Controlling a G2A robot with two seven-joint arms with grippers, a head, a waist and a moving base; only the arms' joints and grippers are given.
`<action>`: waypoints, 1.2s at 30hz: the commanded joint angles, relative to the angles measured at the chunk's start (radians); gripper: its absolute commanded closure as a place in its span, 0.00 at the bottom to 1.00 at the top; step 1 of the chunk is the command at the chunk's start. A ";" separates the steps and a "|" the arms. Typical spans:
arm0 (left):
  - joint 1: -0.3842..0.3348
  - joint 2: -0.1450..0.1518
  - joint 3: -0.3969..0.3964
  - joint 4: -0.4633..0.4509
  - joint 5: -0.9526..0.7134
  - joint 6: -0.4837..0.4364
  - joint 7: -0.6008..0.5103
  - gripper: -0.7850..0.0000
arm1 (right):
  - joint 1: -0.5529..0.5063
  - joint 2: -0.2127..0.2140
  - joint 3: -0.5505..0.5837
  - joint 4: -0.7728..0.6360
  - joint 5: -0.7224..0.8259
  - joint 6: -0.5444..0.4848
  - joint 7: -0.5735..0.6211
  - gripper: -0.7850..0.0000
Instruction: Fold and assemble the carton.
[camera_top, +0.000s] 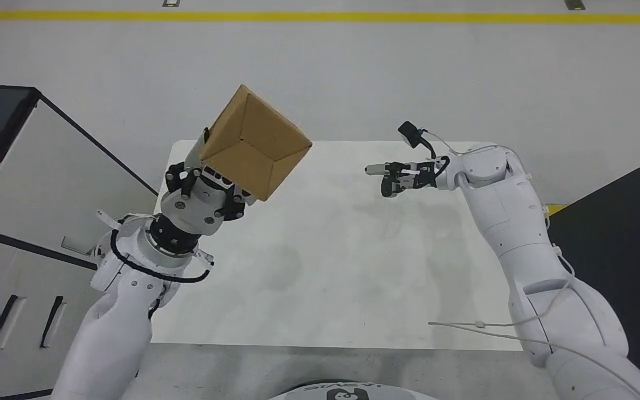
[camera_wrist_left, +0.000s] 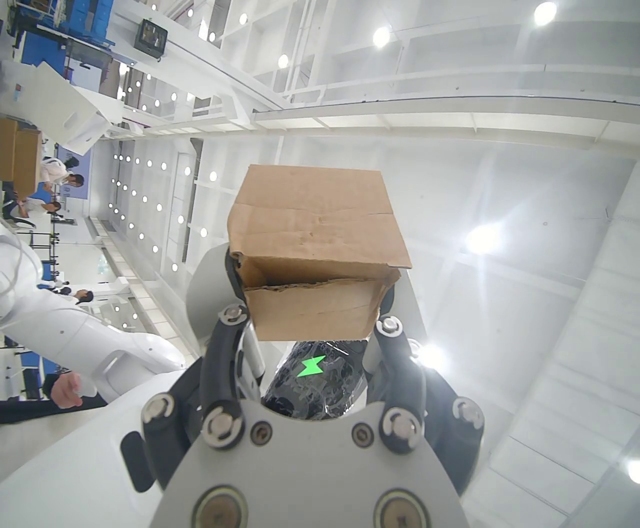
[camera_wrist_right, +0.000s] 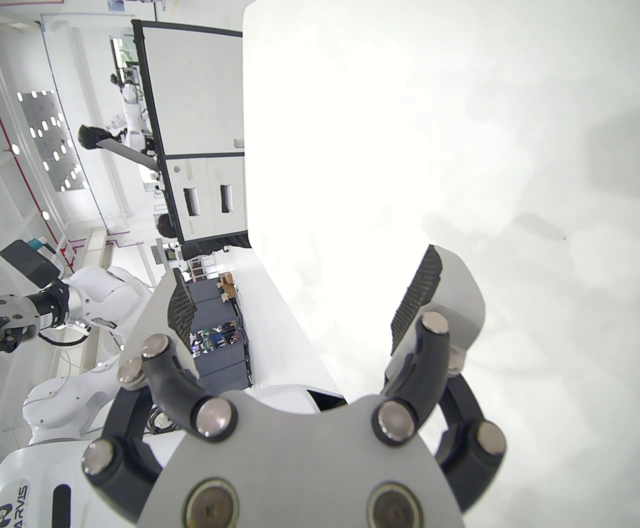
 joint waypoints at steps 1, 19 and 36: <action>0.000 0.000 0.000 -0.001 0.002 0.001 0.003 1.00 | 0.000 0.000 0.000 0.000 0.000 0.000 0.000 0.00; 0.052 -0.024 0.049 -0.021 -0.510 0.231 0.106 1.00 | 0.000 0.000 0.000 0.000 0.000 0.000 0.000 0.00; 0.057 -0.049 0.066 -0.037 -0.843 0.257 0.239 1.00 | 0.000 0.000 0.000 0.000 0.000 0.000 0.000 0.00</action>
